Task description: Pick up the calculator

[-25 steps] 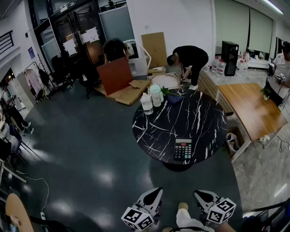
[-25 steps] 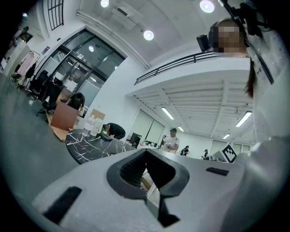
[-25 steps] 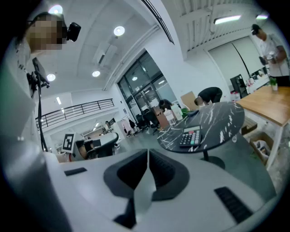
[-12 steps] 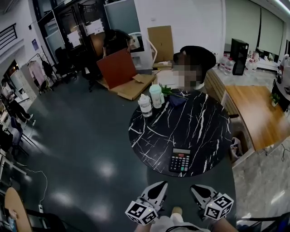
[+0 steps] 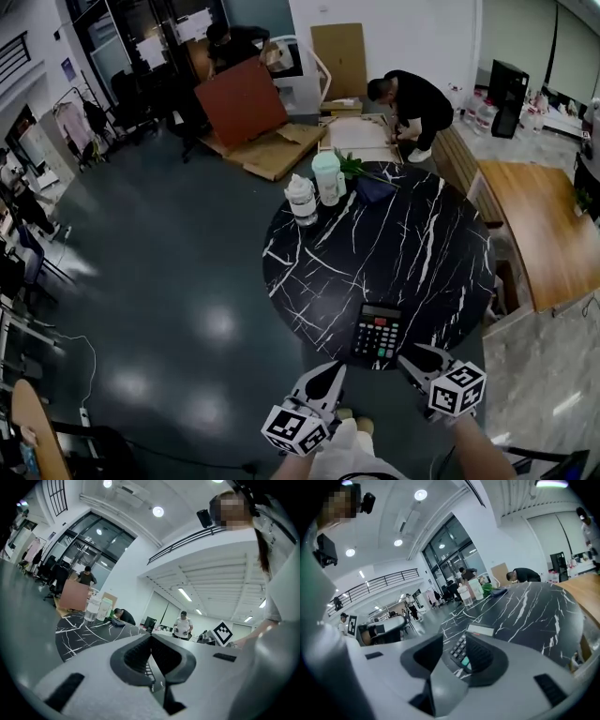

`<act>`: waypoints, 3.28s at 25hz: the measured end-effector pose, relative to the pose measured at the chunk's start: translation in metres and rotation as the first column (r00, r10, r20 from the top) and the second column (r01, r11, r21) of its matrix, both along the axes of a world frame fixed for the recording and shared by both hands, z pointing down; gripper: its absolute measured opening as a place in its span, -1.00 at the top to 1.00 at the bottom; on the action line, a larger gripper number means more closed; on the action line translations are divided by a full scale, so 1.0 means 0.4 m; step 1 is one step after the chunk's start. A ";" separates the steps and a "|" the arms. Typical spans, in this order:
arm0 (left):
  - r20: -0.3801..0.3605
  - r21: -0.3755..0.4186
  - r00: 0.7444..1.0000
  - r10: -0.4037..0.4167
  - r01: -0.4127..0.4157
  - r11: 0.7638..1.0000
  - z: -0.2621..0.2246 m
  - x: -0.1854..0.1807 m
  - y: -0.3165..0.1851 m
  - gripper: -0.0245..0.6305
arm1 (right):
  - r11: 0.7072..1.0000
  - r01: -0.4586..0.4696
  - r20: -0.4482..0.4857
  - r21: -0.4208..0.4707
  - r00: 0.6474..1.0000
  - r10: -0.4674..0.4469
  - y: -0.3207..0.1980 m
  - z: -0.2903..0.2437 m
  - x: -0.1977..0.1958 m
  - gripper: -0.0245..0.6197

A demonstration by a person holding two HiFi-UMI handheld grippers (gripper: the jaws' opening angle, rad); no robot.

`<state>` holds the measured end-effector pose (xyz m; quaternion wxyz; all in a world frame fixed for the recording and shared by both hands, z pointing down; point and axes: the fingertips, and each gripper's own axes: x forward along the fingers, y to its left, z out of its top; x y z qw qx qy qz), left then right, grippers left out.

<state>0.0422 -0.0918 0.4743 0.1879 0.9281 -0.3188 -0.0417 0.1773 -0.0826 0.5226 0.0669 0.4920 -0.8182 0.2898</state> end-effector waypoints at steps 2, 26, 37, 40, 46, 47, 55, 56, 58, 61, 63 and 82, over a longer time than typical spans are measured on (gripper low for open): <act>0.000 0.002 1.000 -0.023 0.023 1.000 0.009 -0.010 -0.038 0.91 | 0.999 0.019 -0.027 -0.029 0.999 -0.020 -0.062 0.026 0.025 0.49; -0.003 -0.071 0.982 -0.187 0.186 0.980 0.228 -0.033 -0.141 0.91 | 0.754 0.445 0.189 -0.483 0.894 -0.407 -0.282 0.294 0.069 0.40; -0.004 -0.133 0.959 -0.284 0.281 0.951 0.265 -0.129 -0.106 0.91 | 0.682 0.545 0.259 -0.488 0.836 -0.483 -0.278 0.288 0.029 0.57; 0.009 -0.152 0.951 -0.310 0.308 0.939 0.275 -0.166 -0.093 0.91 | 0.699 0.558 0.294 -0.448 0.830 -0.474 -0.279 0.276 0.028 0.63; 0.013 -0.159 0.947 -0.320 0.318 0.935 0.270 -0.181 -0.086 0.91 | 0.789 0.498 0.398 -0.359 0.847 -0.354 -0.290 0.242 0.031 0.72; 0.011 -0.160 0.948 -0.318 0.316 0.935 0.266 -0.179 -0.085 0.91 | 0.806 0.482 0.427 -0.343 0.845 -0.324 -0.292 0.232 0.030 0.73; -0.004 -0.128 0.961 -0.277 0.274 0.953 0.182 -0.141 -0.103 0.90 | 0.907 0.322 0.553 -0.272 0.823 -0.127 -0.289 0.150 0.087 0.73; -0.010 -0.118 0.963 -0.271 0.267 0.956 0.168 -0.136 -0.110 0.91 | 0.914 0.311 0.567 -0.259 0.816 -0.116 -0.286 0.133 0.089 0.73; -0.026 -0.101 0.966 -0.259 0.255 0.962 0.138 -0.126 -0.124 0.91 | 0.927 0.287 0.592 -0.243 0.800 -0.093 -0.275 0.099 0.090 0.73; -0.037 -0.077 0.971 -0.235 0.232 0.970 0.093 -0.107 -0.142 0.91 | 0.940 0.258 0.633 -0.224 0.772 -0.061 -0.253 0.045 0.084 0.73; -0.039 -0.062 0.977 -0.210 0.208 0.976 0.062 -0.093 -0.150 0.91 | 0.947 0.241 0.659 -0.213 0.751 -0.043 -0.238 0.003 0.077 0.73; -0.013 0.121 1.000 -0.009 0.010 0.993 -0.222 0.001 -0.172 0.90 | 0.989 0.104 0.682 -0.102 0.731 -0.007 -0.178 -0.288 0.054 0.73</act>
